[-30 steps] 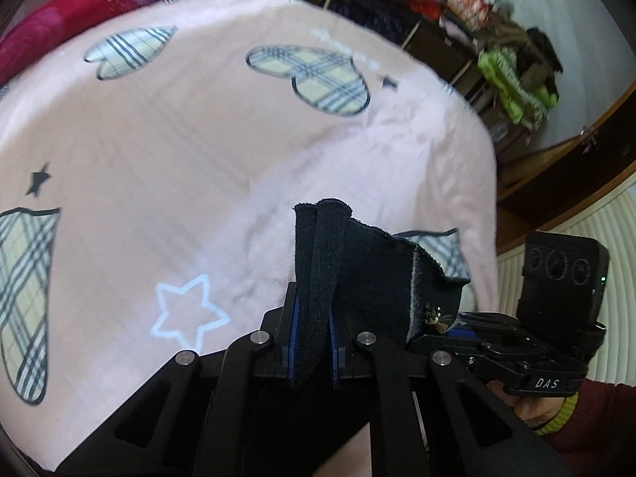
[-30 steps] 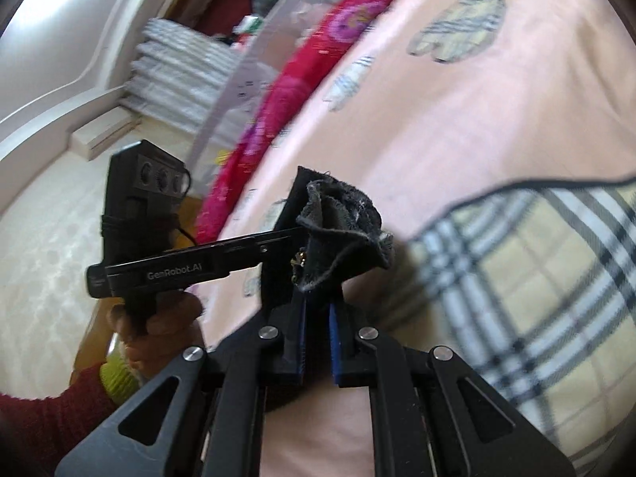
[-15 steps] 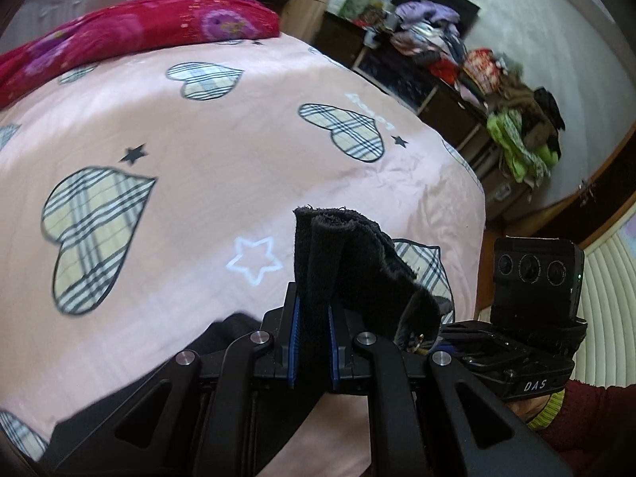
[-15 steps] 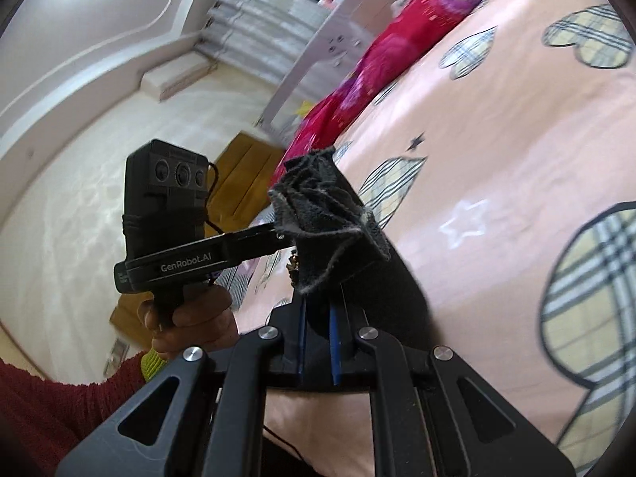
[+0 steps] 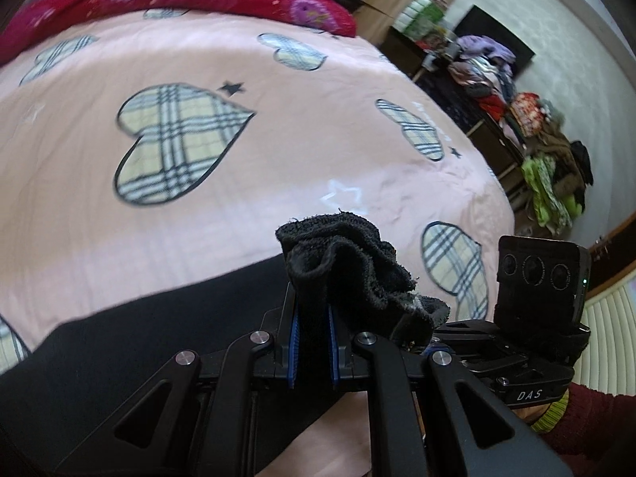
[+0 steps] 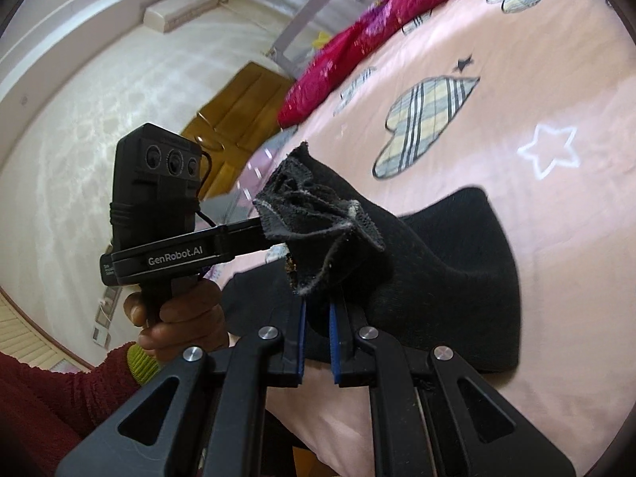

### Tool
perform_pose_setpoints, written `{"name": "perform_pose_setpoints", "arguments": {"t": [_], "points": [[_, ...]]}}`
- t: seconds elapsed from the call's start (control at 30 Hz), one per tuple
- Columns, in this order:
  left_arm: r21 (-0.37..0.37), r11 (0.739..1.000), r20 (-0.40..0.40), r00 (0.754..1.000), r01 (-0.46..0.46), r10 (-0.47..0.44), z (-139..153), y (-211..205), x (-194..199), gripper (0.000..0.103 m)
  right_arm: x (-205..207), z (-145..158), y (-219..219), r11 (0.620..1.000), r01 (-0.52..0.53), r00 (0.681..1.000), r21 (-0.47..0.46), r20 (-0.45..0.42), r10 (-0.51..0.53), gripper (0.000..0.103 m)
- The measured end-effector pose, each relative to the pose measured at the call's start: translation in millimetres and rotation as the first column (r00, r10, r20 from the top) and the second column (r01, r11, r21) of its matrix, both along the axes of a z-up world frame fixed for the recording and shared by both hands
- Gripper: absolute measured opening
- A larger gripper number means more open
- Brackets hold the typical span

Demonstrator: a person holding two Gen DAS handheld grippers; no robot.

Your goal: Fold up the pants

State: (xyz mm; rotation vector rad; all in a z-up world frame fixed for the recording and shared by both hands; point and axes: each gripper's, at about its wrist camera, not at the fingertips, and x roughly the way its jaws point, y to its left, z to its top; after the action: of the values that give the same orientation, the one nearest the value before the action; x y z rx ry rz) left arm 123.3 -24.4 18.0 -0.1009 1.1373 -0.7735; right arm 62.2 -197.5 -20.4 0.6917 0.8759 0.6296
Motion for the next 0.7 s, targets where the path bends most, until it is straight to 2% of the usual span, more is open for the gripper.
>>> {"name": "perform_pose_setpoints", "arguments": {"t": [0.27, 0.53, 0.7], "points": [[0.009, 0.997, -0.05, 0.996, -0.07, 0.071, -30, 27, 1, 0.011, 15, -17, 23, 0.996, -0.052, 0.998, -0.076, -0.051, 0.048, 0.011], [0.017, 0.993, -0.08, 0.99, -0.116, 0.117, -45, 46, -5, 0.009, 17, -27, 35, 0.988, -0.075, 0.994, -0.132, -0.084, 0.064, 0.012], [0.019, 0.988, -0.091, 0.984, -0.153, 0.154, -45, 59, -14, 0.009, 16, -29, 40, 0.983, -0.088, 0.993, -0.163, -0.093, 0.074, 0.014]]}}
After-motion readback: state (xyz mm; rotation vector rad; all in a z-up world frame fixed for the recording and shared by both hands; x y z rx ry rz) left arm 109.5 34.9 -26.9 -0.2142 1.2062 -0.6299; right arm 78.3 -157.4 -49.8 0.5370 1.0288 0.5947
